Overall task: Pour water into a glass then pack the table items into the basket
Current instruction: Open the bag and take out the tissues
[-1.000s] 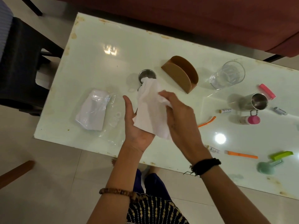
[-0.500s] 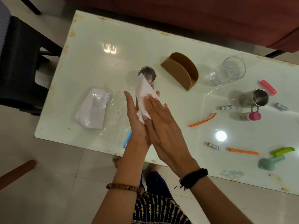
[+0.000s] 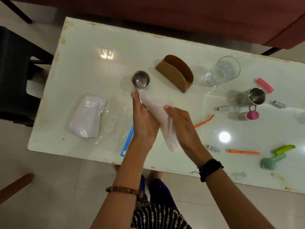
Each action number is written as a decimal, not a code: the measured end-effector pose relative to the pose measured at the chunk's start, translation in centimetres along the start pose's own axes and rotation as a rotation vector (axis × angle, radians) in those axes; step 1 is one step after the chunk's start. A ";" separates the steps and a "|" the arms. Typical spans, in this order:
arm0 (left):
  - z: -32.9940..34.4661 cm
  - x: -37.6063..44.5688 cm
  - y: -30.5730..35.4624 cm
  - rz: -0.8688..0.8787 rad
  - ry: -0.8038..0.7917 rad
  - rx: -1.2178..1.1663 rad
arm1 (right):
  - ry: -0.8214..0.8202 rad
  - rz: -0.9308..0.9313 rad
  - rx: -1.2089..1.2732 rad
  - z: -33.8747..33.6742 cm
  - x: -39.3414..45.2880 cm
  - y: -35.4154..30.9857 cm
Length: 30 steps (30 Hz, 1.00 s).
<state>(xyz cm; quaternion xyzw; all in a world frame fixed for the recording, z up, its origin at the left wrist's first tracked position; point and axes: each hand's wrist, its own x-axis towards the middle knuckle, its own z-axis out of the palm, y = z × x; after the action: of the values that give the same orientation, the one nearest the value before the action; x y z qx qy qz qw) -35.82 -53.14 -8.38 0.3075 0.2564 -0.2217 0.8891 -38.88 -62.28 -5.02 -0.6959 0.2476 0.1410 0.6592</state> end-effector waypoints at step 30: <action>7.2 18.8 5.8 0.615 -0.216 1.826 | 0.439 -0.342 -0.581 -8.9 14.2 -2.2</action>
<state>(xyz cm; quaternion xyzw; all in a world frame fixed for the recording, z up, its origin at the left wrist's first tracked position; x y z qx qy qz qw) -15.88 -58.20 -12.11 0.9112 -0.1890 -0.1201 0.3457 -27.01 -73.29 -9.81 -0.8981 0.2130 -0.0583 0.3803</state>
